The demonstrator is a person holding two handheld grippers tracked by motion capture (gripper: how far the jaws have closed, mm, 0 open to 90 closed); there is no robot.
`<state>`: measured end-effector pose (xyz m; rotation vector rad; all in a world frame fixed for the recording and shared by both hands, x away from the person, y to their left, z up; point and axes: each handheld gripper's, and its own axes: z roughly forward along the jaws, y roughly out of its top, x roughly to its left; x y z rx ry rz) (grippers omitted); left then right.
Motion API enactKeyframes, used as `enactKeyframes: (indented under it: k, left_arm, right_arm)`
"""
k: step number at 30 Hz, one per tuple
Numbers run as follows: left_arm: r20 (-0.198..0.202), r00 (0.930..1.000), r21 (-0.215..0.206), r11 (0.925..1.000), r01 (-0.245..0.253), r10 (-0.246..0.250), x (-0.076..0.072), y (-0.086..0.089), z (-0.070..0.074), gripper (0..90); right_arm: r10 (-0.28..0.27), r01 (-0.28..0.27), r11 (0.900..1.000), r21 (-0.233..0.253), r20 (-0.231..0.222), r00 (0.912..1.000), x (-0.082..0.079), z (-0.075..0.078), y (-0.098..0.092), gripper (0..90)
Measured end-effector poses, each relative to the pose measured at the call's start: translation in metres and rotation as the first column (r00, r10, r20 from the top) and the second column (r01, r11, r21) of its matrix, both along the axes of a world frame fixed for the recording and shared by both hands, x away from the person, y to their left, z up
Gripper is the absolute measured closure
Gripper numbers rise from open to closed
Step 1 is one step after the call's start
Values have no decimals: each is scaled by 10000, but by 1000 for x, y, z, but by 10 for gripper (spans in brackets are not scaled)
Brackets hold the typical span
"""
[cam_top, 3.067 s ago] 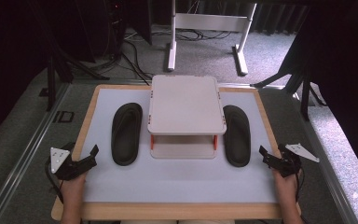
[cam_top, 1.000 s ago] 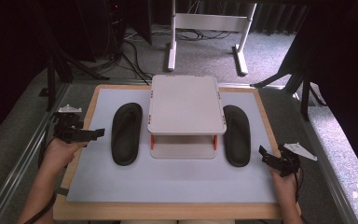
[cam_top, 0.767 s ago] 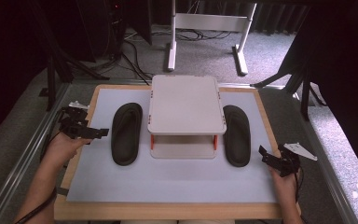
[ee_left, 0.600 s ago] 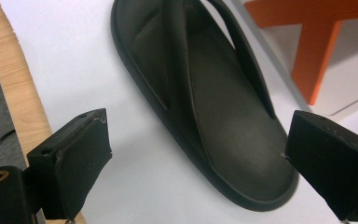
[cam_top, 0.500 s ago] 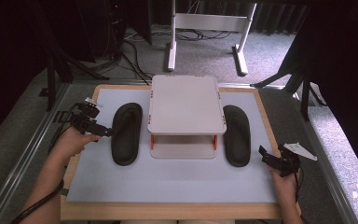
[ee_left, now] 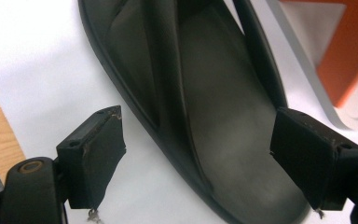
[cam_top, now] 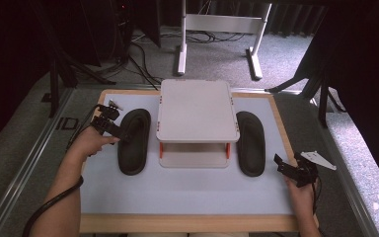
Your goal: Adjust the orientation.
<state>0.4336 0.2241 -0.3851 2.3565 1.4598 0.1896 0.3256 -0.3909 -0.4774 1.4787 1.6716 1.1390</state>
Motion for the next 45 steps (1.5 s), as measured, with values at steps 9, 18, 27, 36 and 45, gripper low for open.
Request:
enactKeyframes:
  k: [9, 18, 27, 36, 45]
  left_arm:
    - [-263, 9997, 652, 9979, 0, 18, 19, -3, -18, 233]
    - [-660, 9976, 271, 9995, -176, 193, 31, -3, -19, 332]
    - [-1256, 9908, 443, 9980, -453, 505, 37, -8, -32, 493]
    - [-1328, 9877, 589, 9954, -753, 825, 38, -9, -33, 697]
    - [-886, 9865, 402, 9901, -1344, 1375, 34, -7, -27, 728]
  right_arm:
    - [47, -47, 10000, -3, 3, 10000, 0, 0, 0, 155]
    - [24, -24, 10000, -45, 6, 10000, 0, 0, 0, 156]
    - [33, -33, 10000, 21, 11, 10000, 0, 0, 0, 156]
    - [79, -79, 10000, 23, 107, 9999, -1, 0, 0, 154]
    - [66, -67, 9999, 76, 164, 9998, -2, 0, -1, 154]
